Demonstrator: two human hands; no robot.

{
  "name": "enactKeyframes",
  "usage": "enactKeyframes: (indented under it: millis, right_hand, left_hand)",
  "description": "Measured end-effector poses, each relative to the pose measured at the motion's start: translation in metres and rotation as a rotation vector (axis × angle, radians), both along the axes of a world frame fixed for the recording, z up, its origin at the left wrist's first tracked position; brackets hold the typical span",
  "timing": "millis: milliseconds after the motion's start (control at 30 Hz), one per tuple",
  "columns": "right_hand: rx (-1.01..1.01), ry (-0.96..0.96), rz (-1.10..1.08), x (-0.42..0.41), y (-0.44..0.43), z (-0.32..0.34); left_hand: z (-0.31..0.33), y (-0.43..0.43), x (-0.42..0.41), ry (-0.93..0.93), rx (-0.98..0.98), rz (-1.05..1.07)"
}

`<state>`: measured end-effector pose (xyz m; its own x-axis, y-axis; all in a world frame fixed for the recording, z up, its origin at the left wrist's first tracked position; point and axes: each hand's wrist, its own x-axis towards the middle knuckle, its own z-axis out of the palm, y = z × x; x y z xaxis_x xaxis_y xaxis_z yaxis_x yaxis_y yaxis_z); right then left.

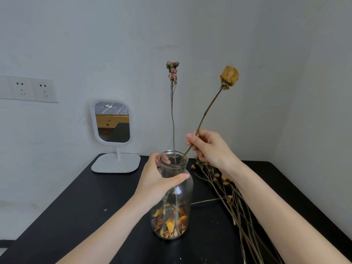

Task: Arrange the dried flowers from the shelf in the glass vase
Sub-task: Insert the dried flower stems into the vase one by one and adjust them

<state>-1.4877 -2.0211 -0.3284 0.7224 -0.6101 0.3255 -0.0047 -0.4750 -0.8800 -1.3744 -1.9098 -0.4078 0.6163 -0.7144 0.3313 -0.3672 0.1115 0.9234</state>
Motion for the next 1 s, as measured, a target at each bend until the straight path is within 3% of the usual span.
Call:
enactKeyframes:
  millis: [167, 333, 467, 633, 700, 800, 1000]
  right_hand:
    - [0.0, -0.006, 0.023, -0.003, 0.001, 0.0]
    - [0.036, -0.019, 0.008, -0.016, -0.004, -0.001]
    - [0.082, -0.003, -0.068, -0.039, -0.02, -0.009]
    - [0.146, 0.103, -0.222, -0.075, -0.051, -0.04]
    - [0.131, 0.18, -0.309, -0.094, -0.062, -0.056]
    - [0.095, 0.309, -0.418, -0.124, -0.081, -0.08]
    - [0.002, 0.574, -0.475, -0.145, -0.101, -0.109]
  left_hand:
    - [0.002, 0.007, -0.007, -0.023, -0.017, 0.018]
    - [-0.001, 0.038, -0.027, -0.142, -0.158, 0.273]
    - [-0.016, 0.063, -0.057, -0.359, -0.231, 0.172]
    - [-0.047, 0.047, -0.101, -0.365, -0.004, -0.253]
    - [-0.058, 0.022, -0.113, -0.296, 0.102, -0.326]
    - [-0.069, -0.027, -0.126, -0.191, 0.249, -0.328]
    - [-0.082, -0.098, -0.113, -0.035, 0.404, -0.089]
